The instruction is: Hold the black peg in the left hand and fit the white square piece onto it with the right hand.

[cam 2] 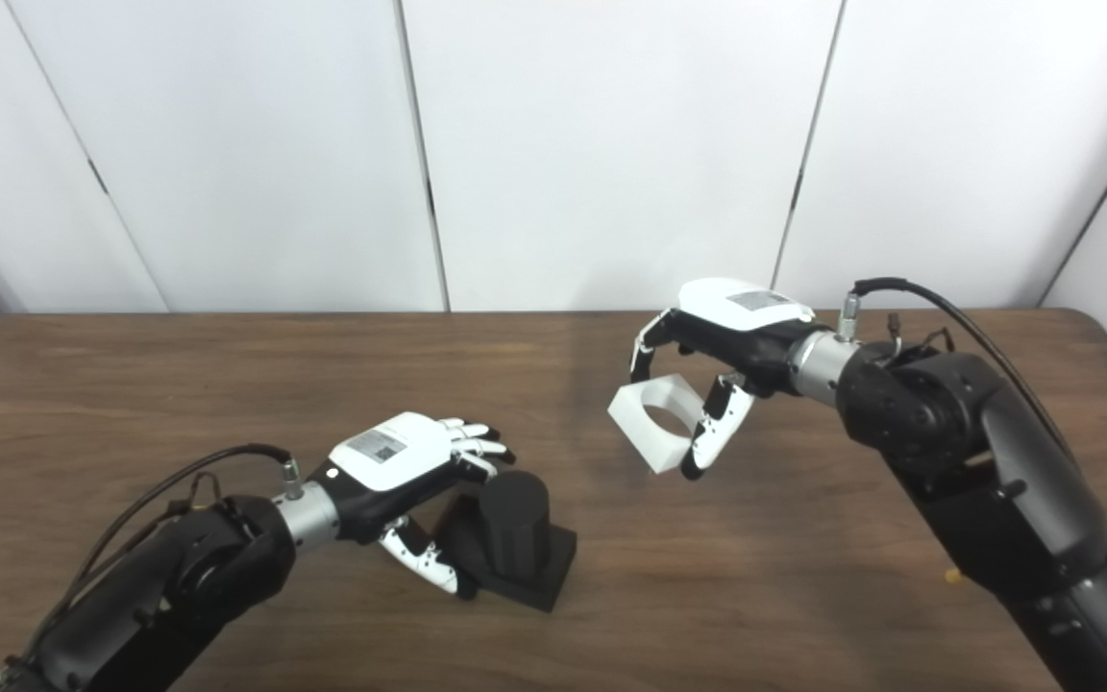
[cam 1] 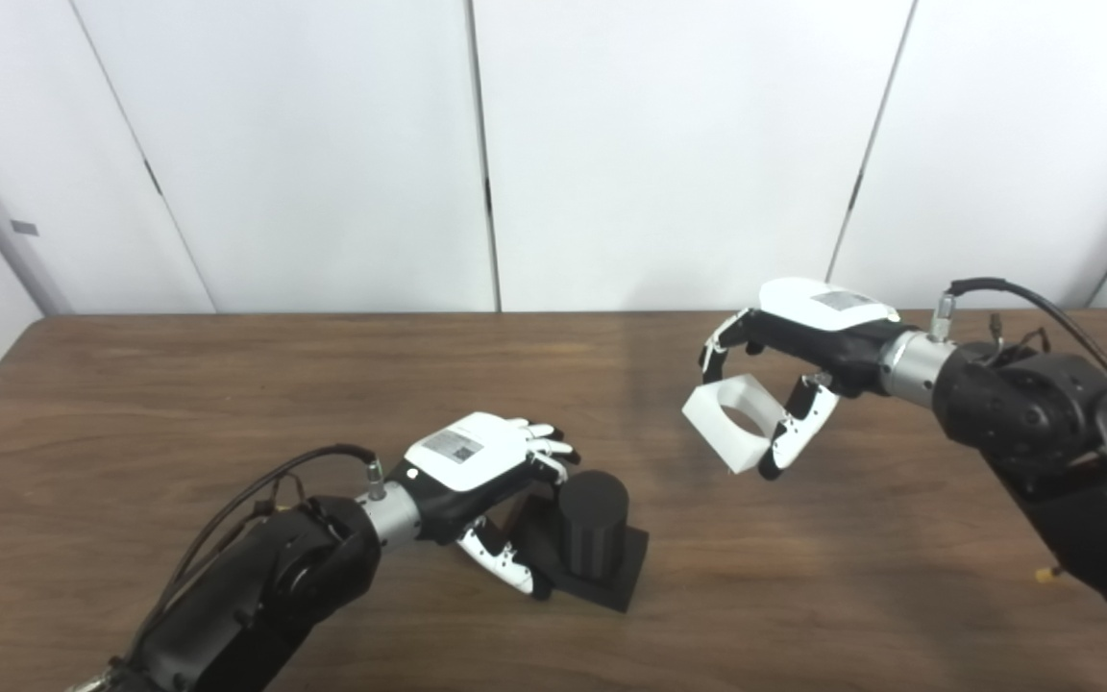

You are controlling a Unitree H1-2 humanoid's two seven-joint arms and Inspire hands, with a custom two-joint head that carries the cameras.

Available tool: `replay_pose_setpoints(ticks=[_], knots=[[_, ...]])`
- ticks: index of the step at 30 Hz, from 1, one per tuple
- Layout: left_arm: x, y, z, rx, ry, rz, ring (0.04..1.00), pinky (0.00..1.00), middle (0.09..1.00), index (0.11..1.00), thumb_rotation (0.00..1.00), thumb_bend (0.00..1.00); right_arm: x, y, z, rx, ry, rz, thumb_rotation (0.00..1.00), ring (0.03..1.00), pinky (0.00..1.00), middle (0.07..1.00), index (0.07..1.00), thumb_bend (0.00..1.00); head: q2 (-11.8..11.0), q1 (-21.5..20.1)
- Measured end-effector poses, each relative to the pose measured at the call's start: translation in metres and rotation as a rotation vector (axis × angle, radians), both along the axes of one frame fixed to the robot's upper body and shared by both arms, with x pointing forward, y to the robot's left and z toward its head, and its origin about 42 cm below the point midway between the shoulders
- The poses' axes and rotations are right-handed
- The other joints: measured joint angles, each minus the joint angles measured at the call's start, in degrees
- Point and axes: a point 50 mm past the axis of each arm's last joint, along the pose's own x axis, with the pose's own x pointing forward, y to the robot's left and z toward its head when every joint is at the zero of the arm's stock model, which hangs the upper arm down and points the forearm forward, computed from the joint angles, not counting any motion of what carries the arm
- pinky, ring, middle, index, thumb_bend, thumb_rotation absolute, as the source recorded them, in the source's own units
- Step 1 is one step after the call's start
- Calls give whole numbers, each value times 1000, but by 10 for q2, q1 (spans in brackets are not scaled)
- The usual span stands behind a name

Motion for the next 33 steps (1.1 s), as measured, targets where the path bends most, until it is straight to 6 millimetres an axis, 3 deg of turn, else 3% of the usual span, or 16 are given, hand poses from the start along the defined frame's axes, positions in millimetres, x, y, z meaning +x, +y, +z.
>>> replay_pose_setpoints(ticks=[10,33], knots=[[0,-3,0,0,-1,-2,947,954,889,489,69,522,-26,32,26,10,-57,132,129,841,707,769,479,521,-1,-1],[1,-8,1,6,13,14,956,985,895,490,70,522,-34,71,17,52,-38,199,129,837,723,760,479,522,7,8]])
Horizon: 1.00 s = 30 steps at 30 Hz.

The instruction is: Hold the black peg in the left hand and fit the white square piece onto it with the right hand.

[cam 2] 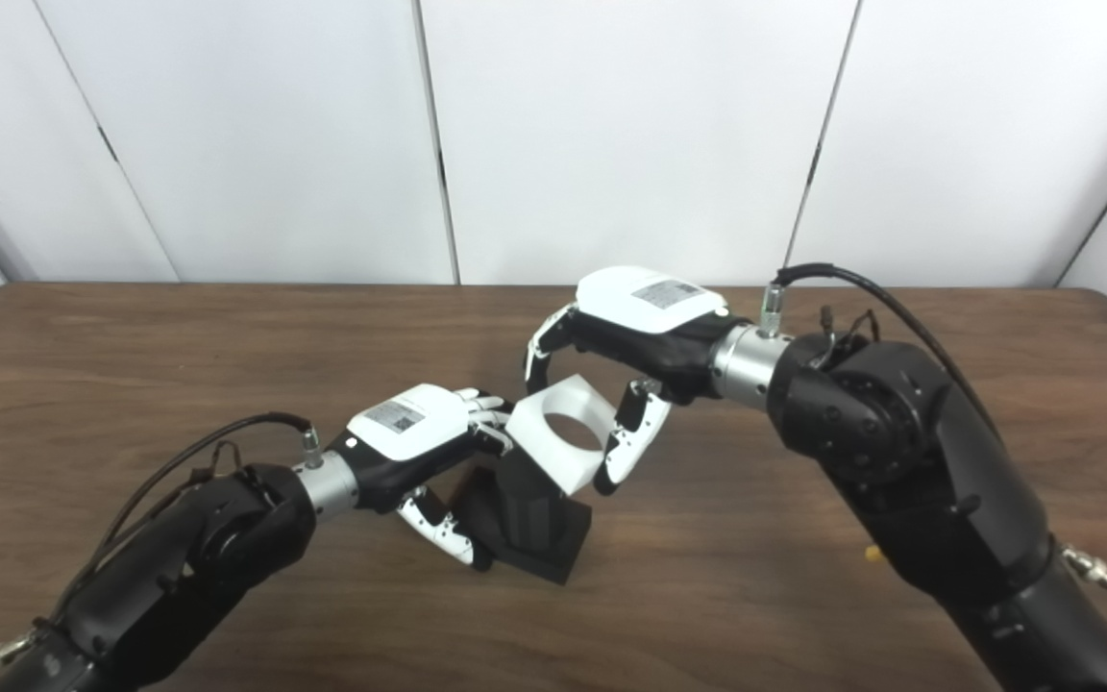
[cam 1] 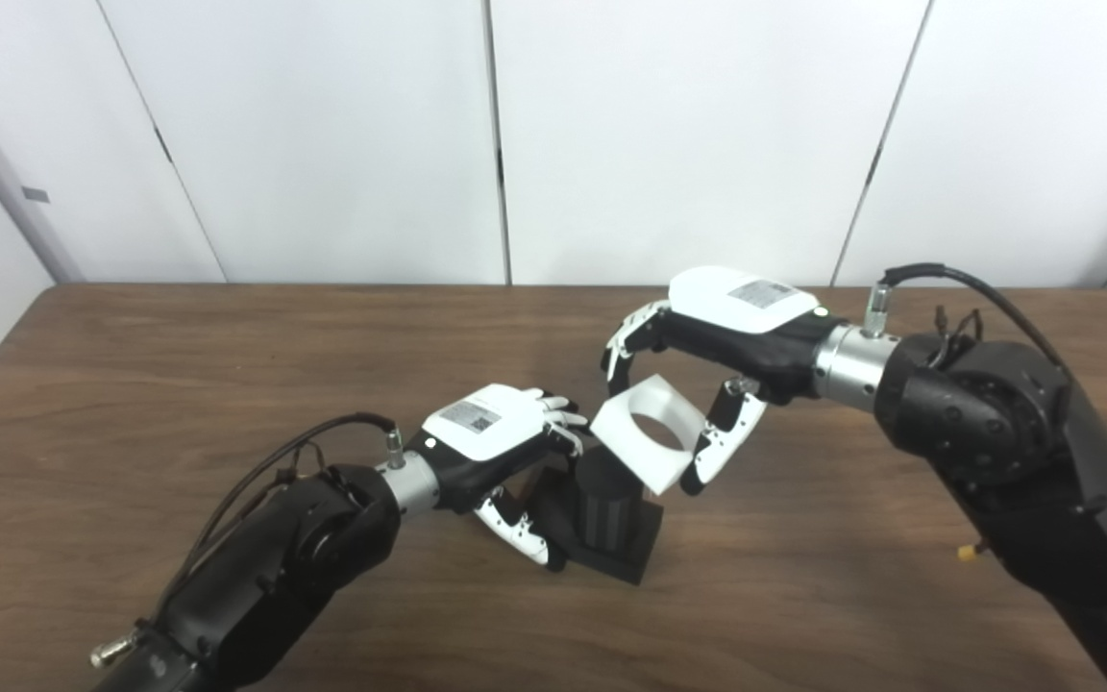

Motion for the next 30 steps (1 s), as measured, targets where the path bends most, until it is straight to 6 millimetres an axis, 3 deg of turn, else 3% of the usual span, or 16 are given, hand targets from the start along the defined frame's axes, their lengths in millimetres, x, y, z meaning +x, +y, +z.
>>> replay_pose_setpoints(ticks=[16,30], knots=[[0,-2,1,0,2,1,955,981,897,489,72,522,-1,12,-17,-7,43,29,130,822,719,754,479,523,4,1],[-2,-5,2,7,-5,6,962,982,896,489,71,522,10,16,-36,2,85,3,129,815,723,749,479,523,4,4]])
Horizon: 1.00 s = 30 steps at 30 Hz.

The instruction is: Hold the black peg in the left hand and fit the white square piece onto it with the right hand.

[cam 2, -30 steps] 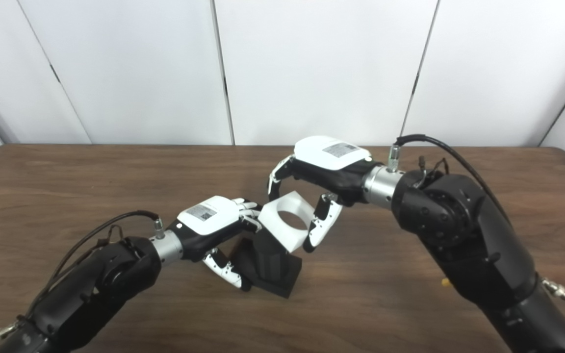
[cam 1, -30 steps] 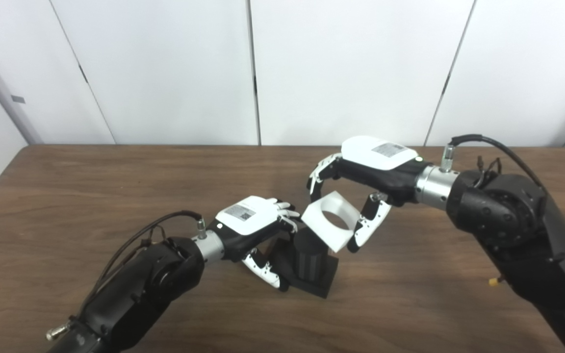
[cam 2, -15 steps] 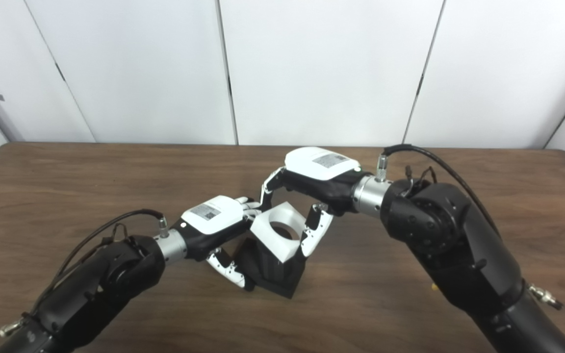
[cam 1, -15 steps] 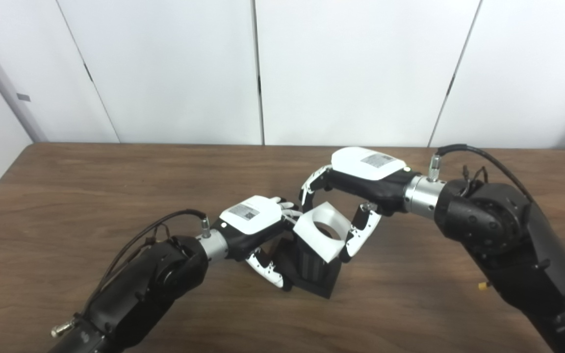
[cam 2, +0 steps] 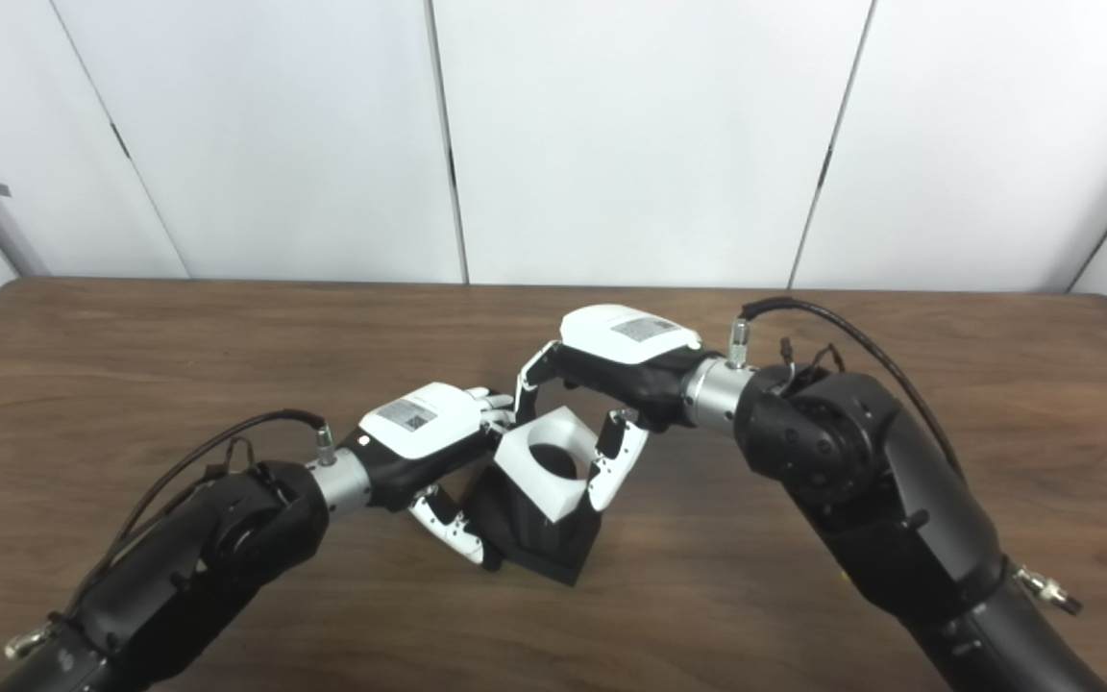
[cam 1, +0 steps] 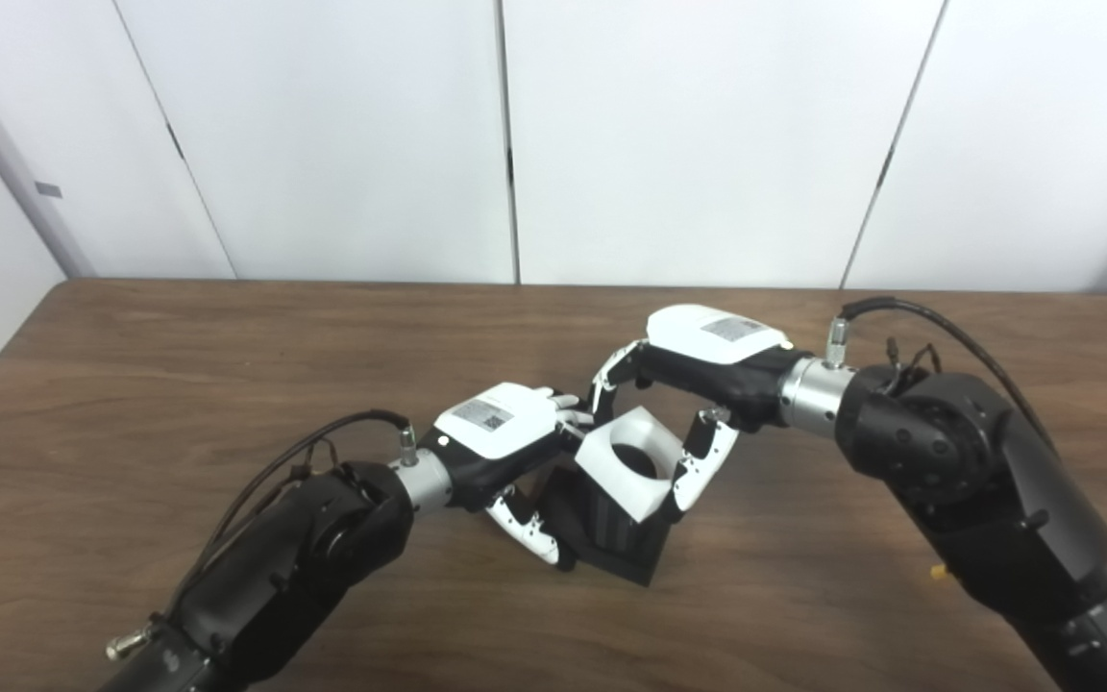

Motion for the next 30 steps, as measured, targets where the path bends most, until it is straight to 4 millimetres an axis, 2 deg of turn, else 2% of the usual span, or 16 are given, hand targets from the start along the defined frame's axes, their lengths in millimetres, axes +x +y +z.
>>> replay_pose_setpoints(ticks=[21,24,25,27,30], knots=[[0,-1,0,3,3,-2,969,983,914,490,72,521,-2,16,-15,-40,9,34,133,828,736,756,480,523,7,8],[0,-1,0,3,3,-2,969,977,911,490,72,522,-2,18,-16,-67,12,38,148,832,726,785,492,523,8,7],[0,-1,0,3,3,-2,967,972,908,489,72,522,-2,20,-15,-79,16,37,211,831,717,796,592,701,8,8],[0,-1,0,3,4,-1,965,968,905,489,71,522,-1,20,-12,-105,24,32,255,829,706,814,714,870,8,8],[0,-2,0,1,3,-2,964,969,901,489,71,522,-1,19,-14,-150,41,27,246,830,697,829,767,912,8,8]])
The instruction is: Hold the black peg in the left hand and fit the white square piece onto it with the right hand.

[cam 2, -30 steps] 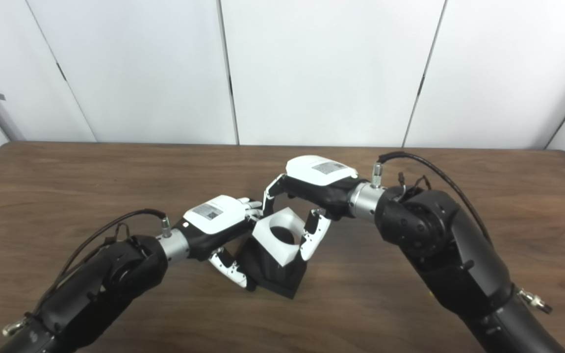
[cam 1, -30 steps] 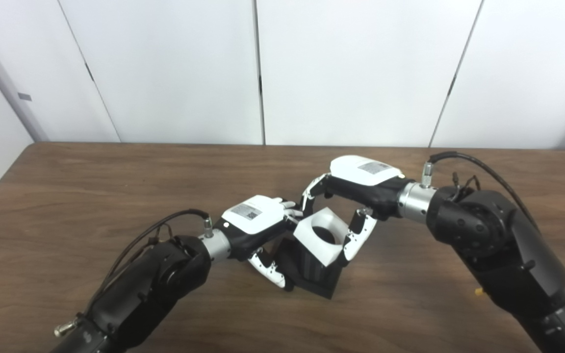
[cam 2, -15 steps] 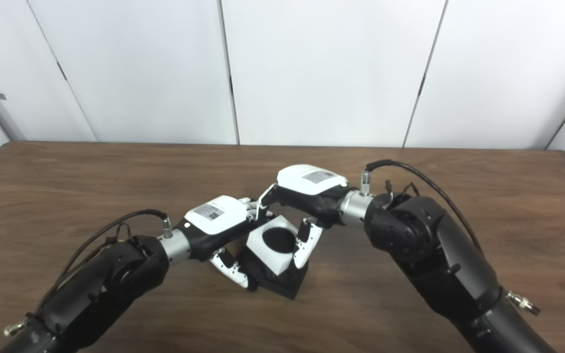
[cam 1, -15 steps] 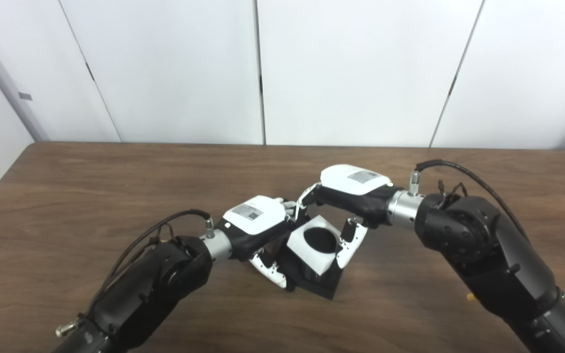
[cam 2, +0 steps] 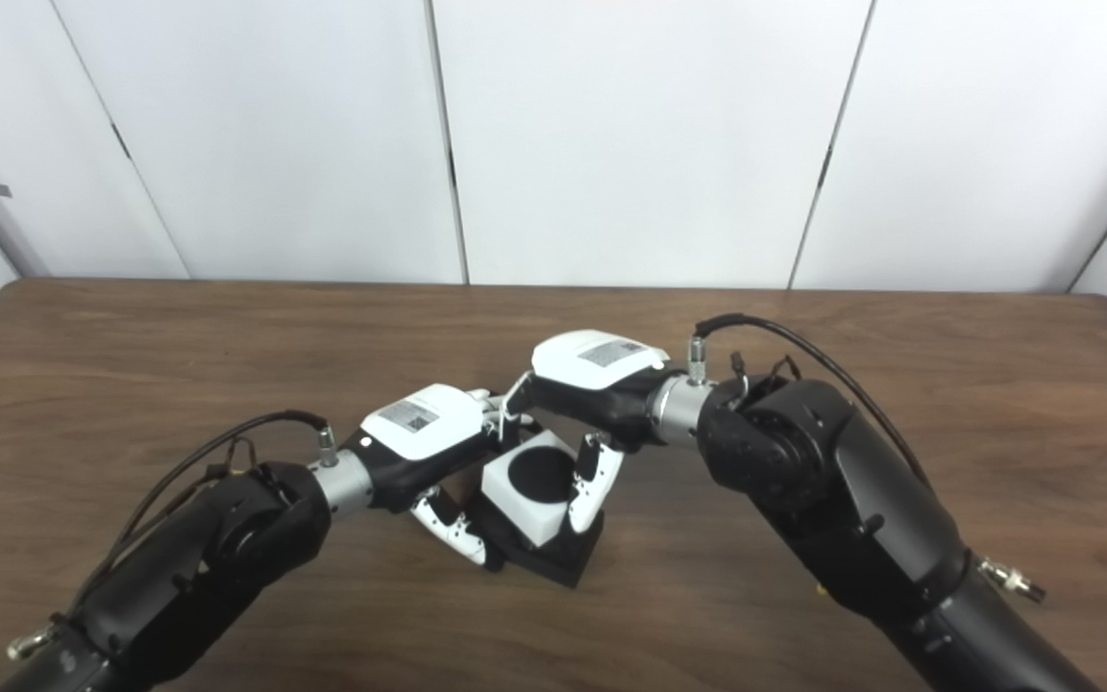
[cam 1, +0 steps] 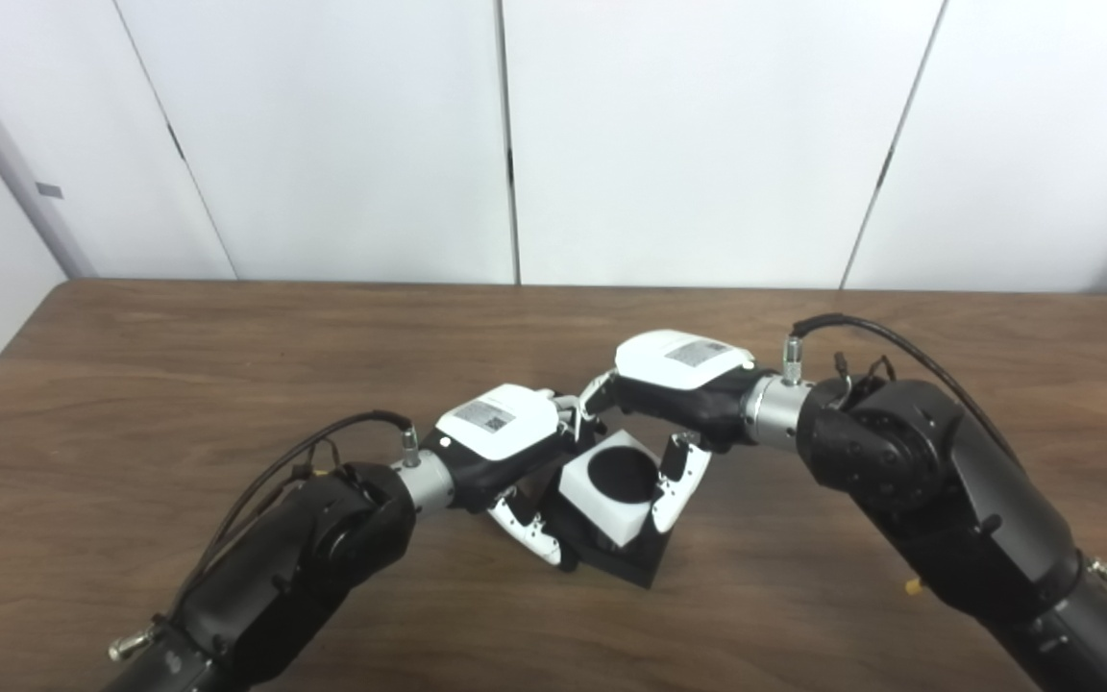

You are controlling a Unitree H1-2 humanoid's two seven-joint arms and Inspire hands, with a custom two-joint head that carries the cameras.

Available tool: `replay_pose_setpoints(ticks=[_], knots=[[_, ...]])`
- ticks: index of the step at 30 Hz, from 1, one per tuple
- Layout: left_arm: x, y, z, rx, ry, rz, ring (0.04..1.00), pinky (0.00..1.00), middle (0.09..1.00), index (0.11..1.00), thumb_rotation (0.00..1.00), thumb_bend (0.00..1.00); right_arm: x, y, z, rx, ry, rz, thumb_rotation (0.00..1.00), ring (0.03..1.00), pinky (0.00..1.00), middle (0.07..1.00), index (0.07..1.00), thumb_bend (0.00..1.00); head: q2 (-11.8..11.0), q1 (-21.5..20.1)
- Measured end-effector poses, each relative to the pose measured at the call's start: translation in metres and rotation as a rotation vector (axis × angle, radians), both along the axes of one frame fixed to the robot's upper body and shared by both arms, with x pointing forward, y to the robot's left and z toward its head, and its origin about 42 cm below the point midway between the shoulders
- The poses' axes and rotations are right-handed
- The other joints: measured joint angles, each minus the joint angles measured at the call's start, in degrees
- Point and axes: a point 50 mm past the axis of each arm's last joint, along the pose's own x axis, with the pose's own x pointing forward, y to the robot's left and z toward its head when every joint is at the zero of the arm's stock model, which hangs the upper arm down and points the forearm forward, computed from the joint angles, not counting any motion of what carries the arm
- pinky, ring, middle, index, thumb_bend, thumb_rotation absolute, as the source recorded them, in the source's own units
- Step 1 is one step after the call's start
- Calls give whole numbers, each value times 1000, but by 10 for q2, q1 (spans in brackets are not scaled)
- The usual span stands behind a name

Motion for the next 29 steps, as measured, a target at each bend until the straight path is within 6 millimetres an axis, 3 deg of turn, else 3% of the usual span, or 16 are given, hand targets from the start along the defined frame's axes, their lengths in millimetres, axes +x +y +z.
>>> replay_pose_setpoints(ticks=[14,22,29], knots=[[0,0,0,1,0,0,955,988,898,489,71,522,0,-19,-9,-36,58,-57,162,823,681,848,845,905,3,-9],[0,1,0,0,0,1,955,976,900,489,70,523,6,-48,-2,7,44,-146,60,796,674,810,772,830,2,-13],[0,1,0,0,0,1,963,984,902,489,71,522,15,-75,2,116,16,-282,32,767,623,790,732,802,2,-16]])
